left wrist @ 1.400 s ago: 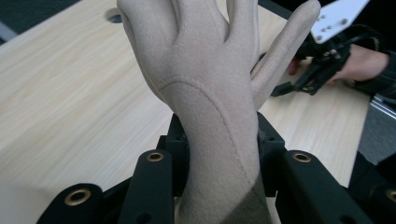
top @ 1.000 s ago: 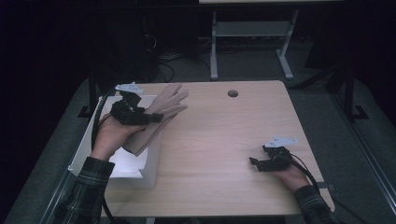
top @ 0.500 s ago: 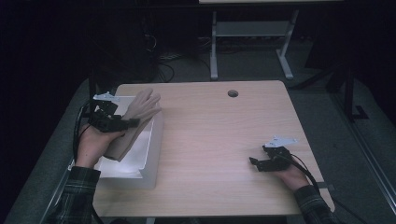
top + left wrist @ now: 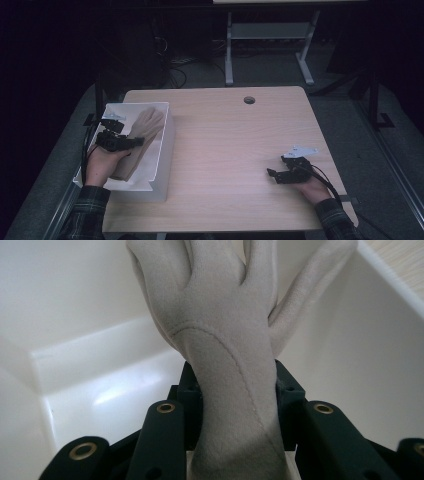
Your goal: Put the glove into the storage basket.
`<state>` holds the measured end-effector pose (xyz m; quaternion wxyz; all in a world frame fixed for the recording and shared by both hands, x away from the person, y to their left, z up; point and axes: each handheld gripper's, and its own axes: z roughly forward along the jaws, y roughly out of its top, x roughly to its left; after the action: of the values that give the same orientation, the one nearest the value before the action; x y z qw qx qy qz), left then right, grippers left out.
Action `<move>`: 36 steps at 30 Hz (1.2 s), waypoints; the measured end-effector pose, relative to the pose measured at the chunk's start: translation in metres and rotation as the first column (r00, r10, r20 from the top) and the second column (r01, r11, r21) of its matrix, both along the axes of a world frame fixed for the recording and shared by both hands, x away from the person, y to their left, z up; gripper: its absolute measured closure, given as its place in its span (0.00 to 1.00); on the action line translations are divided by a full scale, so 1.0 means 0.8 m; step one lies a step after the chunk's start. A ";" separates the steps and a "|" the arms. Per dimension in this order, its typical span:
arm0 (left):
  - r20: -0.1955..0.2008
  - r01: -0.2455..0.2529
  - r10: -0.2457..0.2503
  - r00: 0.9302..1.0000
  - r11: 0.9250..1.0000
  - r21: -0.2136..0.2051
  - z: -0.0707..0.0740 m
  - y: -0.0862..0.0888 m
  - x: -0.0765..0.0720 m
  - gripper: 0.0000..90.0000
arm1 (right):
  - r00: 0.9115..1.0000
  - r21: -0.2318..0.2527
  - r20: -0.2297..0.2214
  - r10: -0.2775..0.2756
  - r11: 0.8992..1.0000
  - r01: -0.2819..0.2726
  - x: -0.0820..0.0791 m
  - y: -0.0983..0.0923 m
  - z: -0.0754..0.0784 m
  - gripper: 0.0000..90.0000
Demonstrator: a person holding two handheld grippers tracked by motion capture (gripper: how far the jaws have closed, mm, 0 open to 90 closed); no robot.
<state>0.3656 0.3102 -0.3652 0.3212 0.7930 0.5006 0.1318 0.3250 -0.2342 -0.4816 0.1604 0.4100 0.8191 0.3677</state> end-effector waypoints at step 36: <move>-0.074 -0.058 0.061 0.995 0.997 0.043 -0.068 0.001 0.011 0.25 | 1.000 -0.002 -0.001 -0.001 1.000 0.001 0.000 0.000 0.000 0.24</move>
<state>0.3740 0.3111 -0.4196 0.2818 0.7887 0.5327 0.1218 0.3249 -0.2343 -0.4815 0.1607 0.4102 0.8195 0.3667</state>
